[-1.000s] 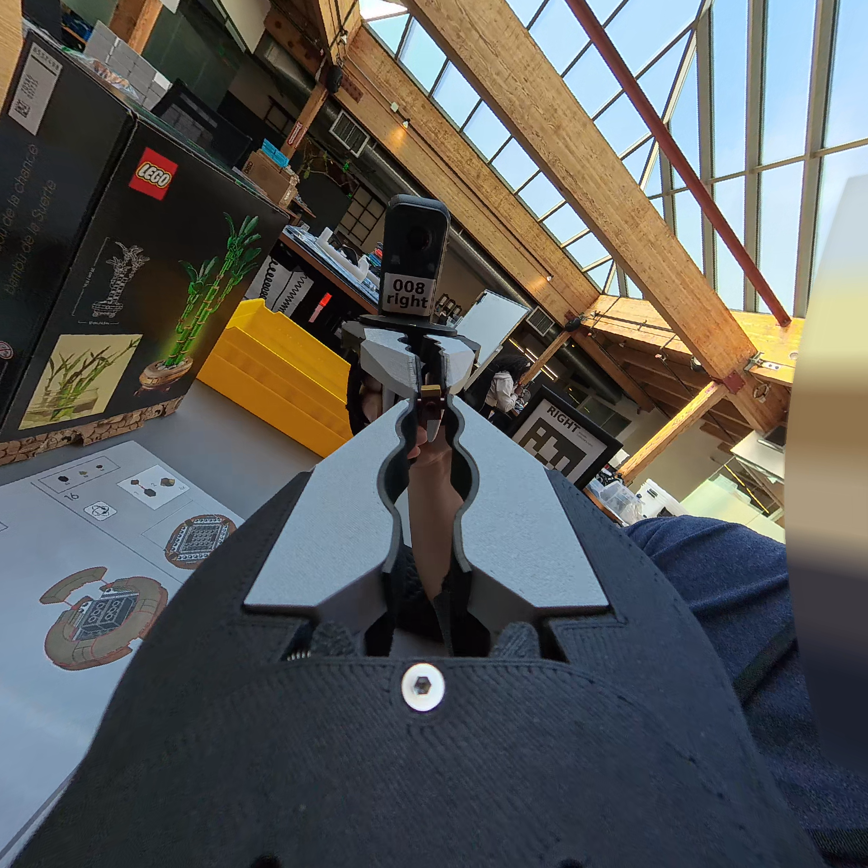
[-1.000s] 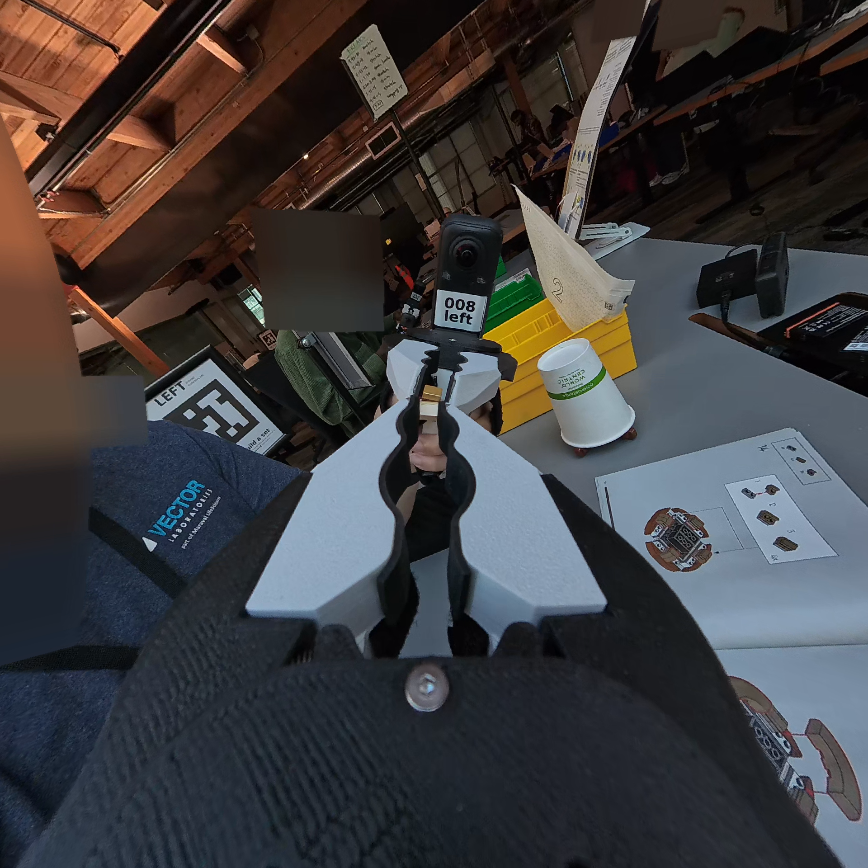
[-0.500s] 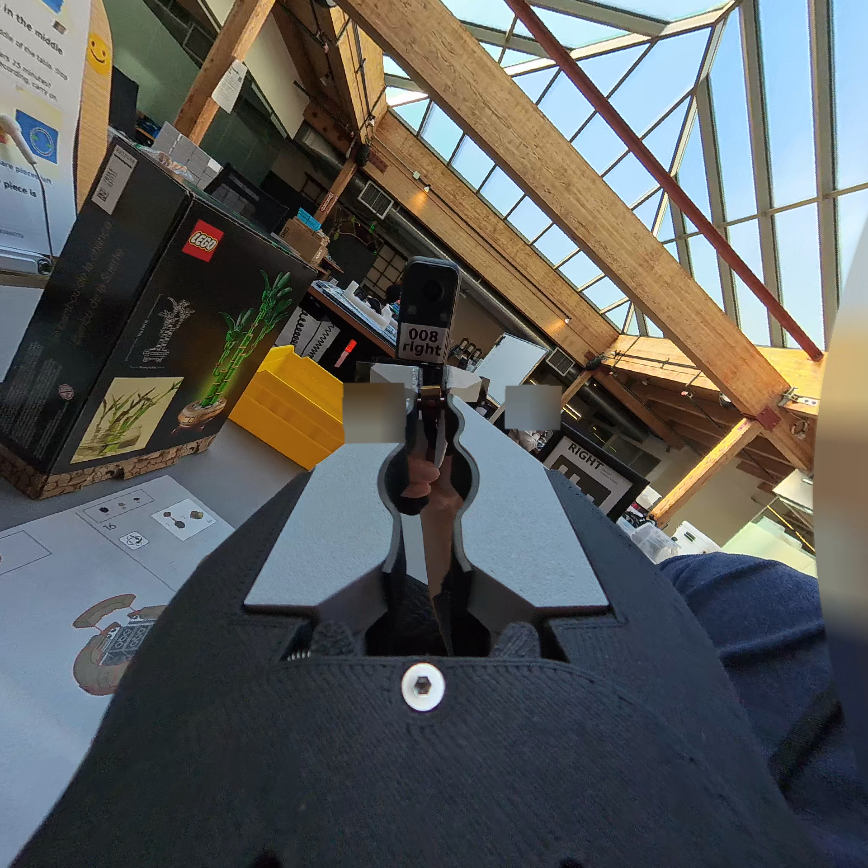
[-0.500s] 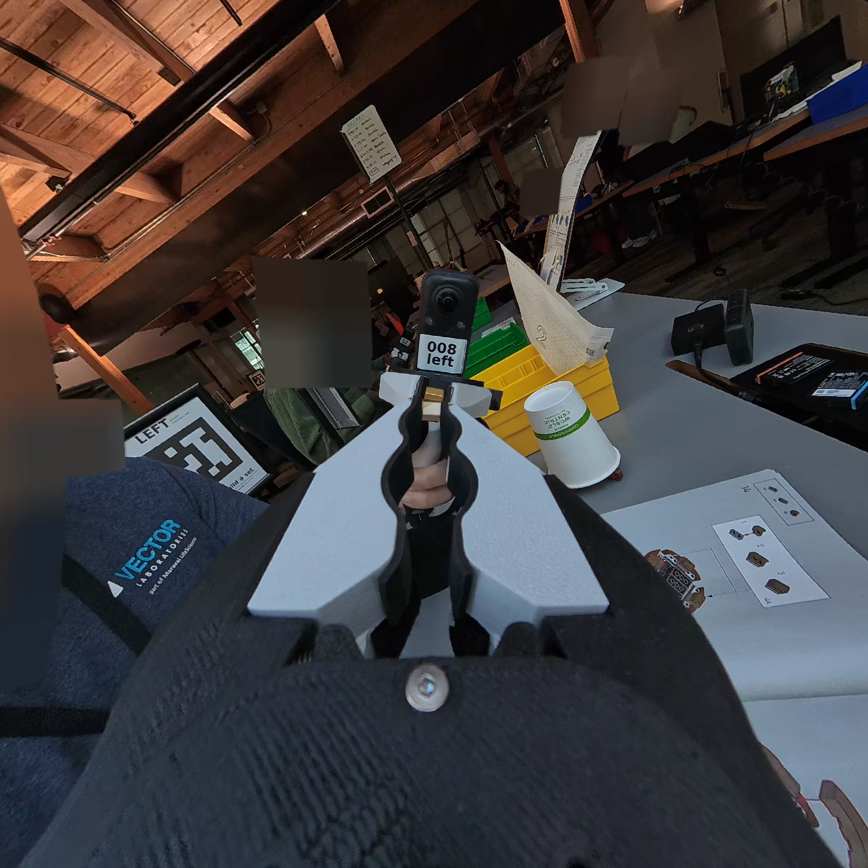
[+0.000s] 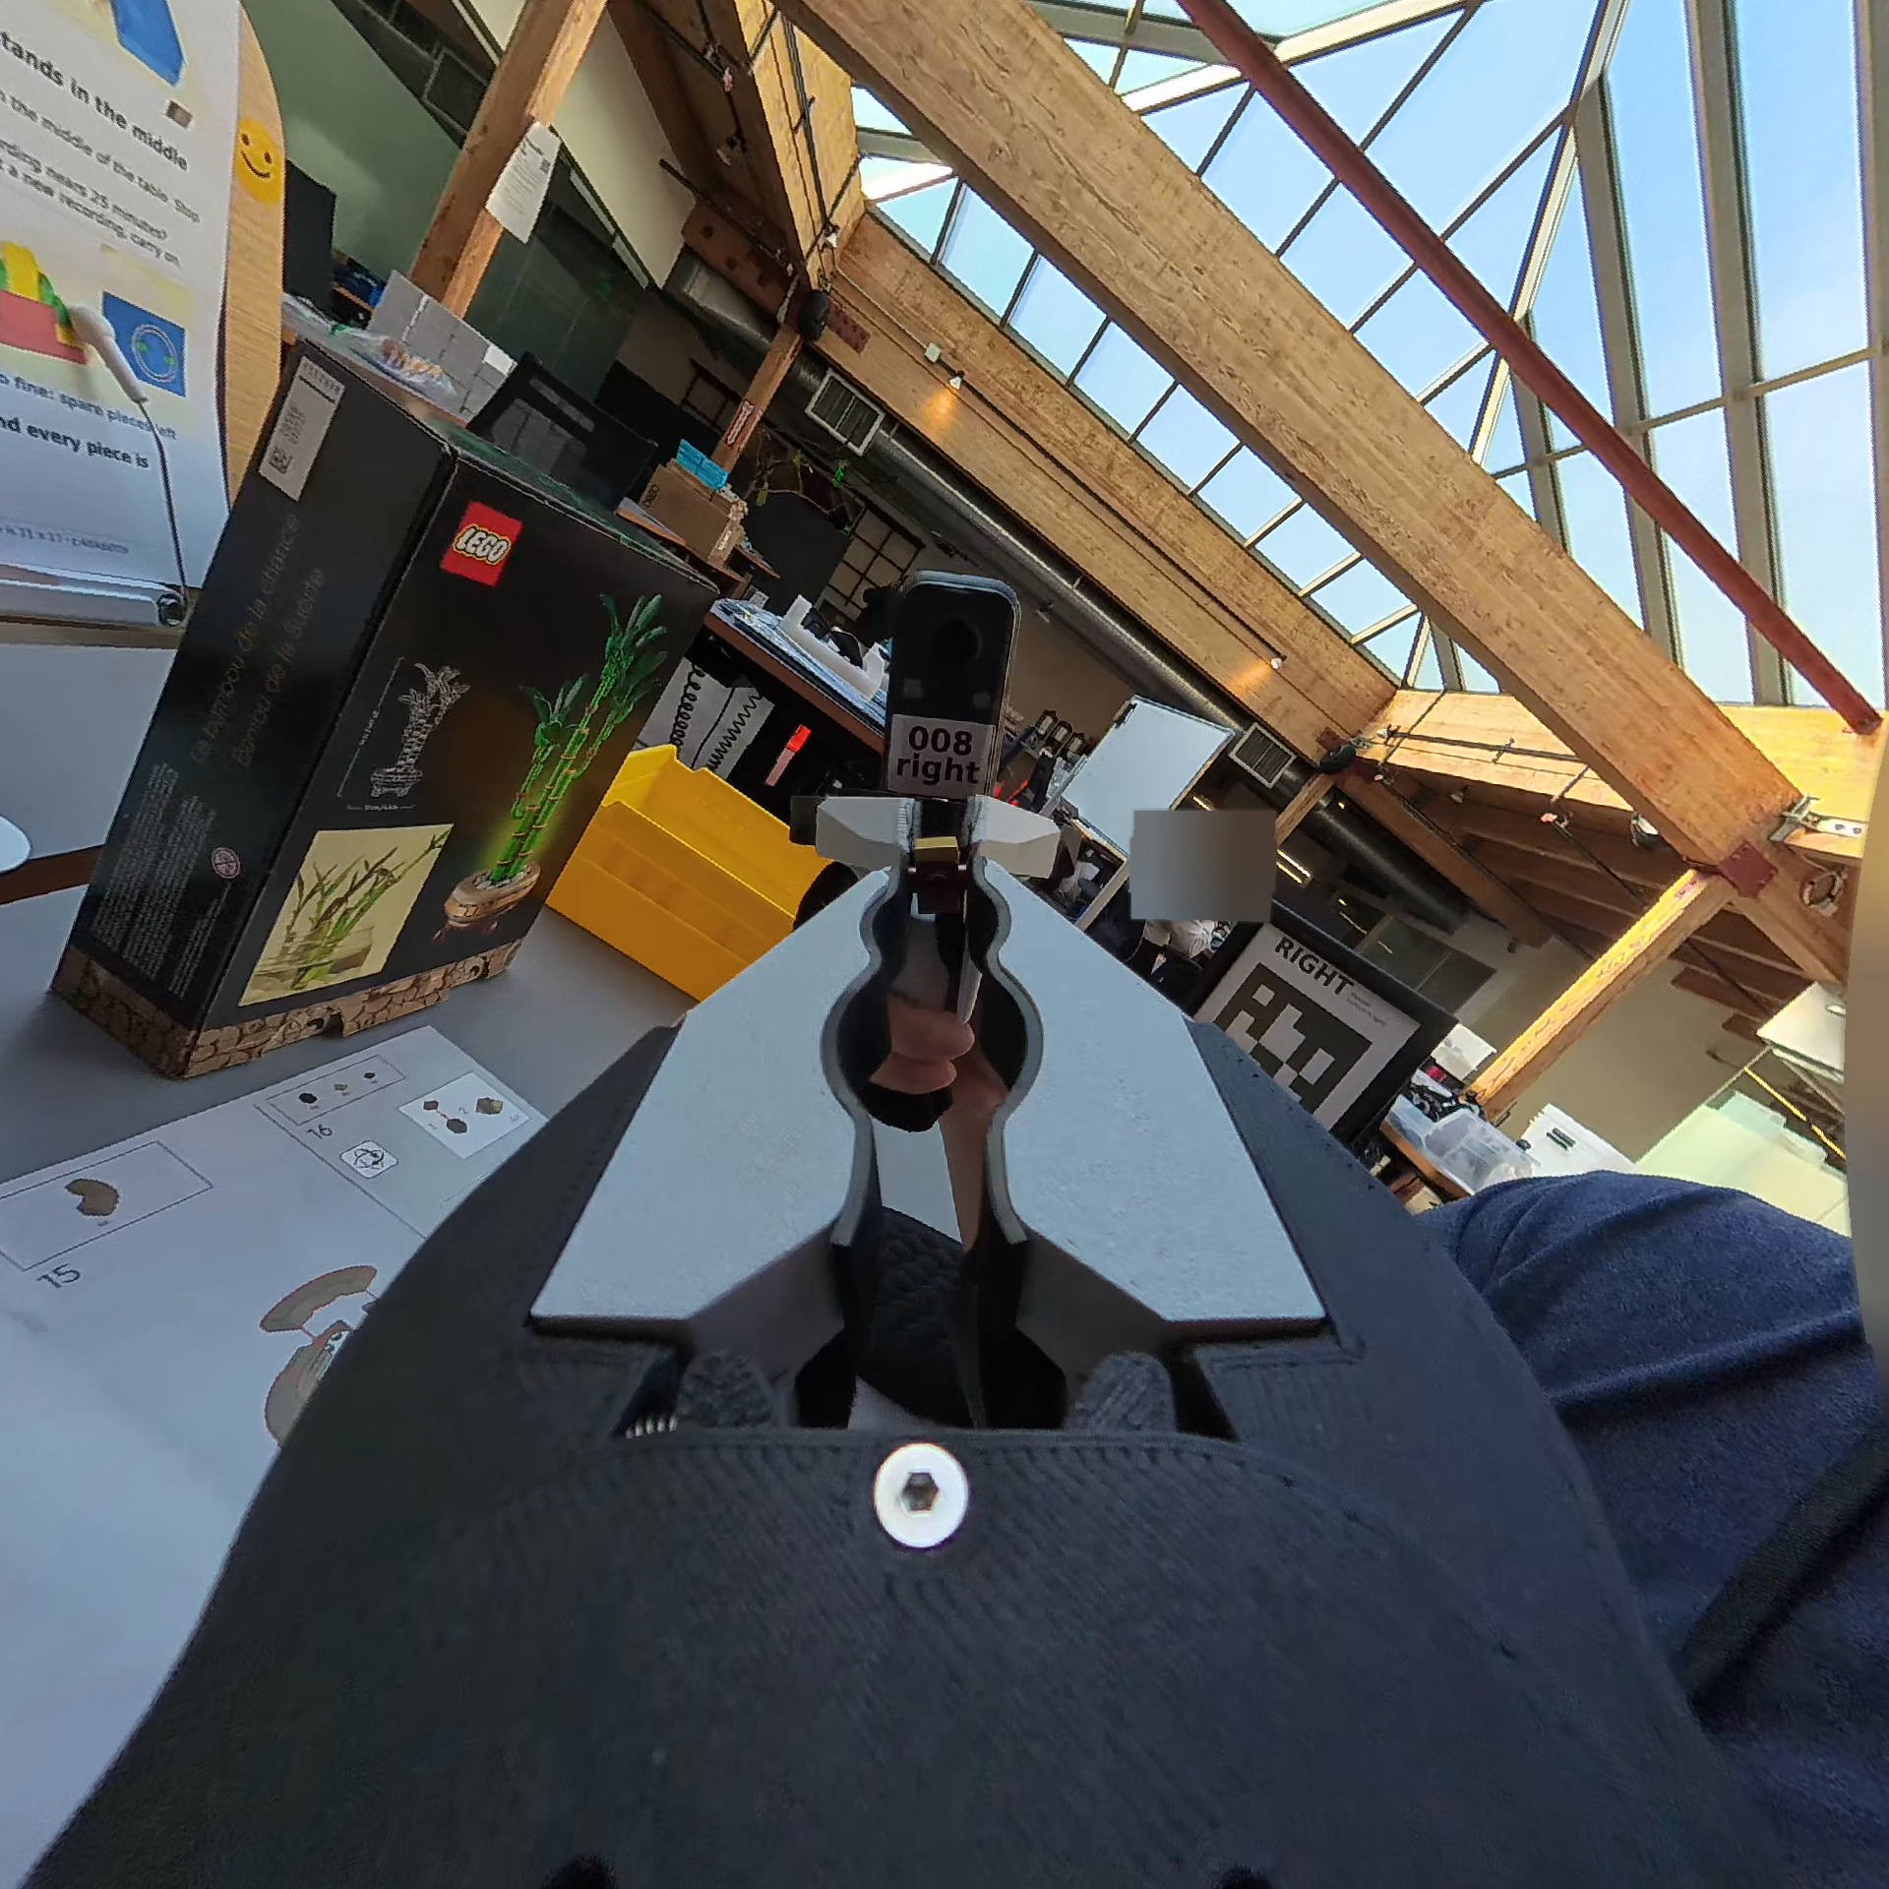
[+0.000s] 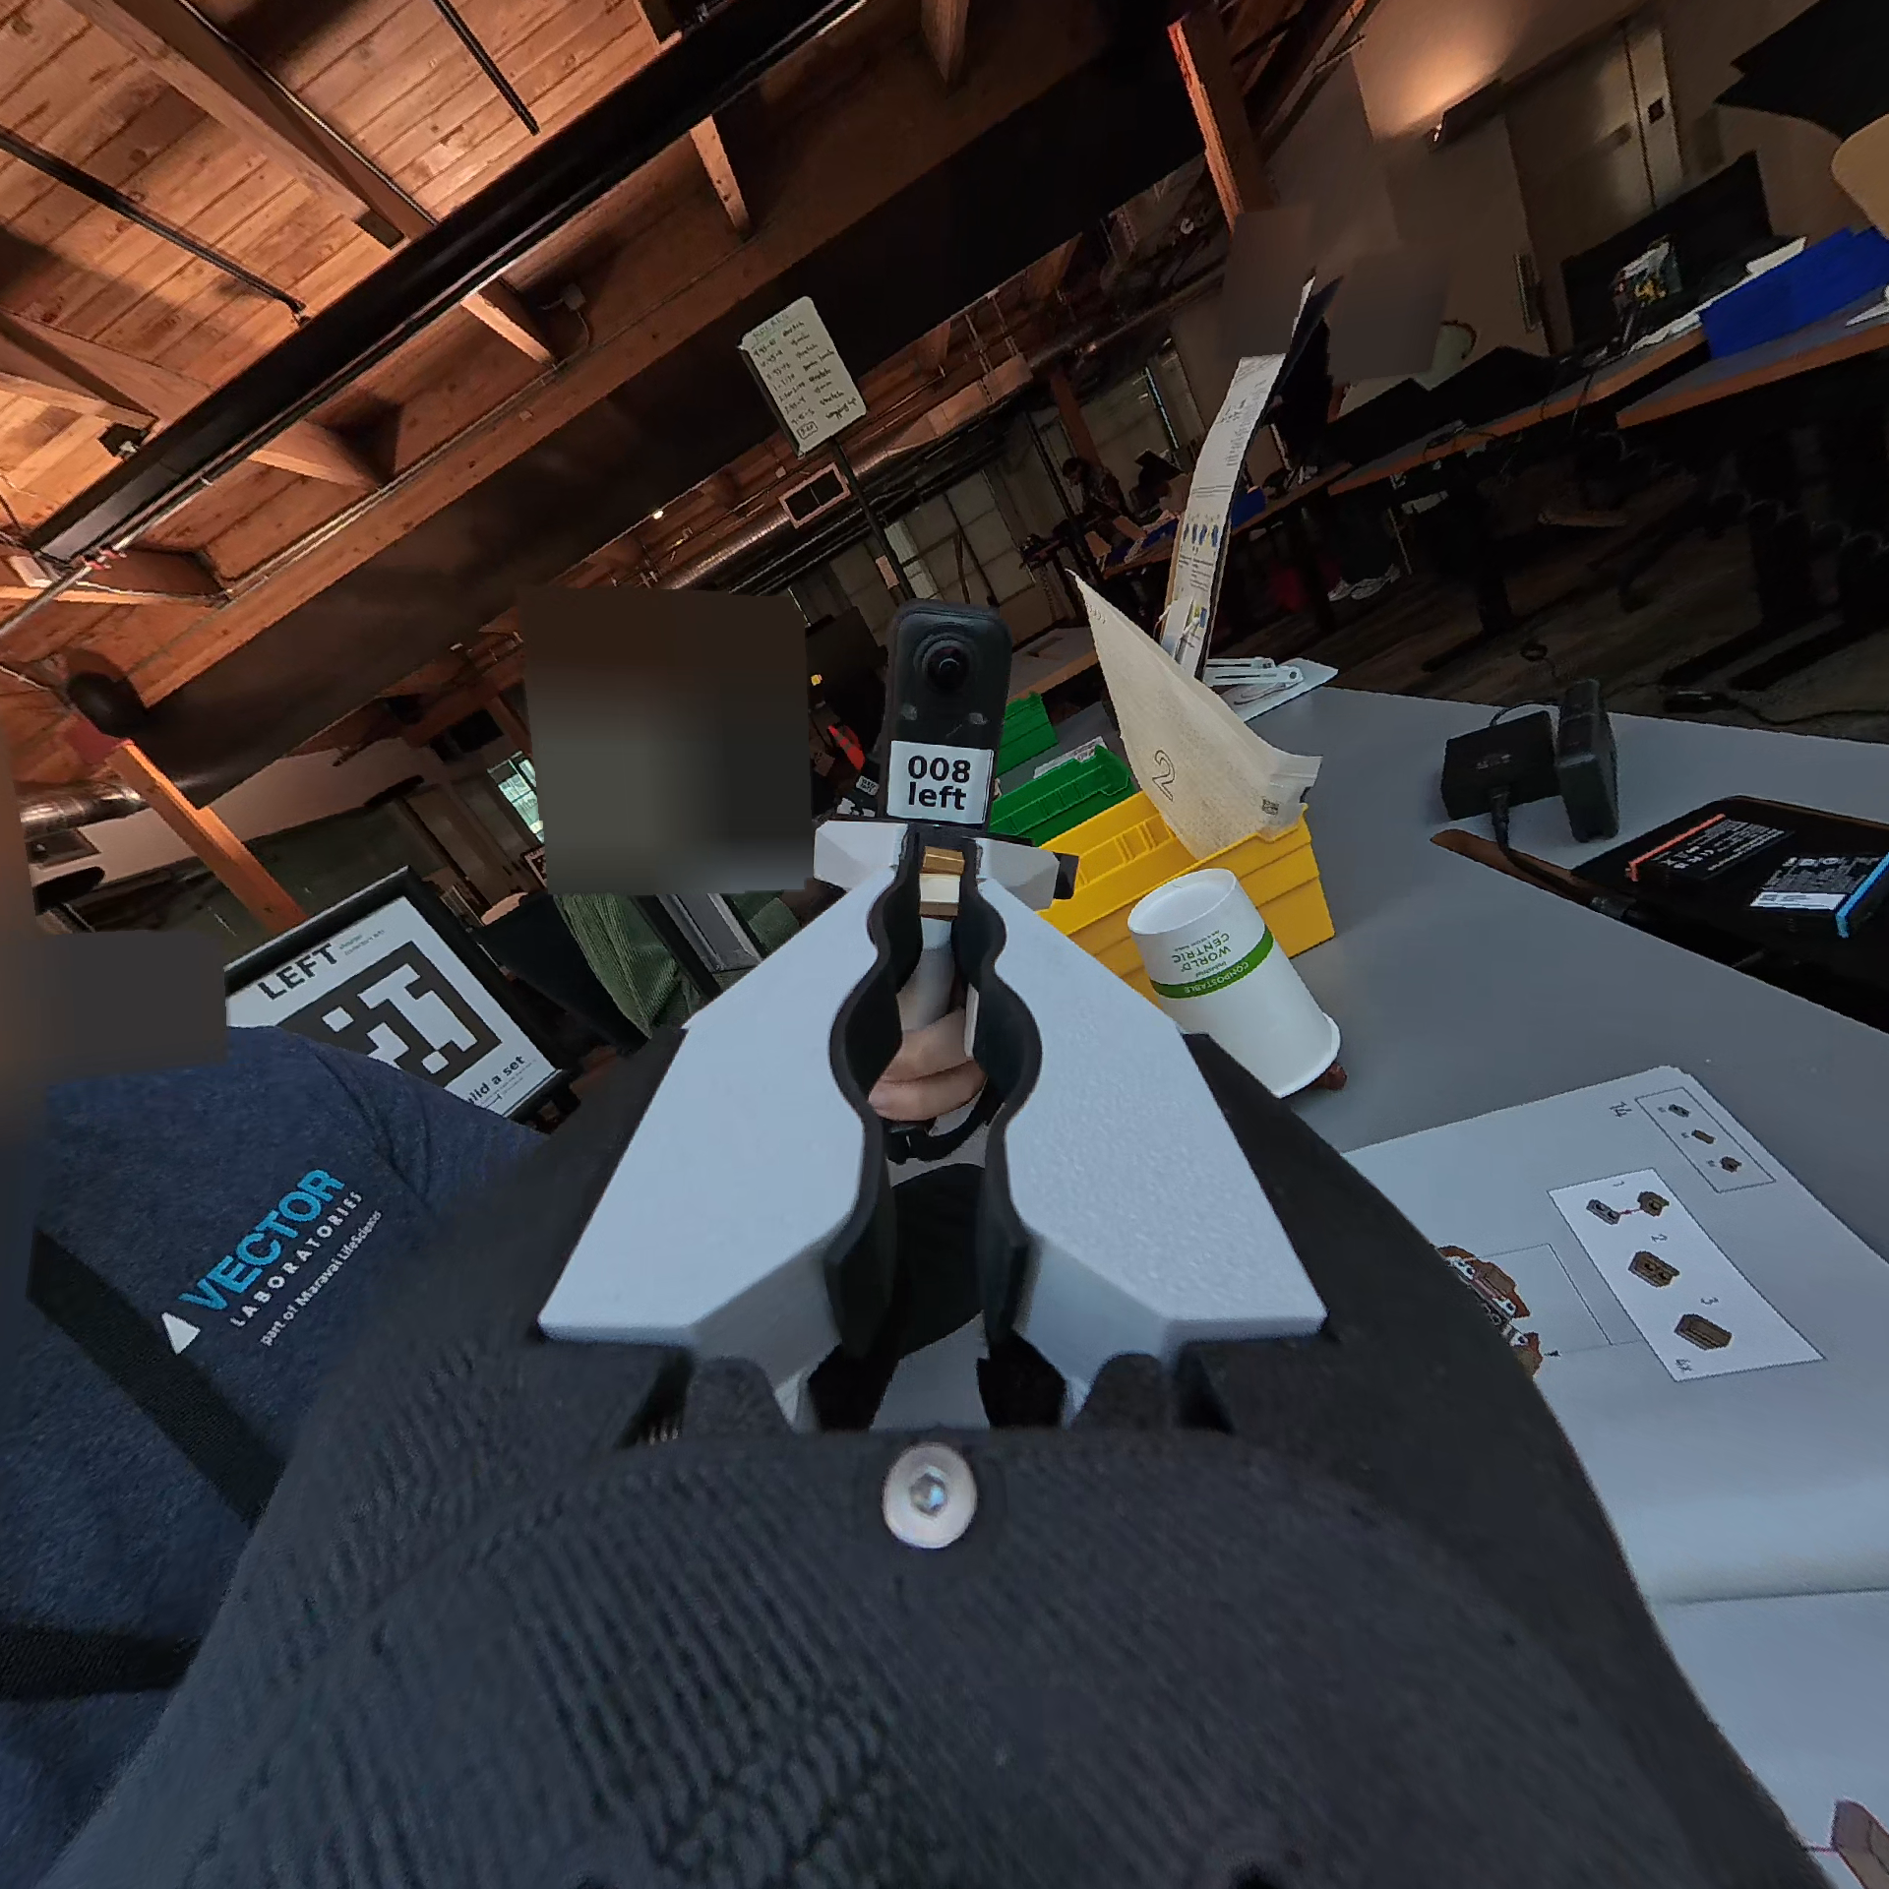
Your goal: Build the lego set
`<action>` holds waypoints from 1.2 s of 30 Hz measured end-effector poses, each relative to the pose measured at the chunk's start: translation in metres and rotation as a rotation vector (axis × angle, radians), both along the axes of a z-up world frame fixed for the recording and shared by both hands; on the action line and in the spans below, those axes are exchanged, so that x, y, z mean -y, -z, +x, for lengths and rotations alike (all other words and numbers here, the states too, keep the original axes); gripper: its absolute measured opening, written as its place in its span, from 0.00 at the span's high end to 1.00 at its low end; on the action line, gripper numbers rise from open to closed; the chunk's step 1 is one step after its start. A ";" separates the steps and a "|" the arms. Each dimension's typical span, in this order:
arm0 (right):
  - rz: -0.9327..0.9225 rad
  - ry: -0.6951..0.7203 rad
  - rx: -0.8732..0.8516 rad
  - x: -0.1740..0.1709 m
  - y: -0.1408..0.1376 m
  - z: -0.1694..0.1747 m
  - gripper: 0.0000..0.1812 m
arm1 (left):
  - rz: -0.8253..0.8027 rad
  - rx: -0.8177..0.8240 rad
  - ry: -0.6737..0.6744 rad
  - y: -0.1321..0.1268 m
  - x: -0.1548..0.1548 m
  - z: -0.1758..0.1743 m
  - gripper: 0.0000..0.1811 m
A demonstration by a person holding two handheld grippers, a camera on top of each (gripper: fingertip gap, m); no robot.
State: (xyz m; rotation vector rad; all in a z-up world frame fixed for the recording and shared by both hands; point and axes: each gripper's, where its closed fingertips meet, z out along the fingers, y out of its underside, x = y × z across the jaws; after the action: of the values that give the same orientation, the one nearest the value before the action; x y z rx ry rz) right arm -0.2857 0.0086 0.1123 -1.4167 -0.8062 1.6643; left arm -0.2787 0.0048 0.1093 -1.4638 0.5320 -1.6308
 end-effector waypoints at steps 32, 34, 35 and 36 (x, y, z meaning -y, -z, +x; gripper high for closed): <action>1.137 0.736 0.326 0.004 -0.025 0.004 0.81 | -0.159 0.386 0.075 -0.031 0.001 -0.011 0.95; 1.178 0.814 0.317 0.006 -0.032 0.005 0.82 | -0.155 0.387 0.054 -0.031 0.001 -0.010 0.95; 1.180 0.832 0.305 0.008 -0.034 0.005 0.82 | -0.152 0.386 0.048 -0.031 0.001 -0.009 0.95; 1.181 0.853 0.303 0.008 -0.035 0.005 0.83 | -0.149 0.384 0.040 -0.030 0.001 -0.008 0.95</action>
State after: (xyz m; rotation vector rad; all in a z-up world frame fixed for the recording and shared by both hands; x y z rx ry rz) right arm -0.2805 0.0004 0.1471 -0.8845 -0.9094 0.1744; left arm -0.2869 0.0037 0.1398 -1.2034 0.2276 -1.9581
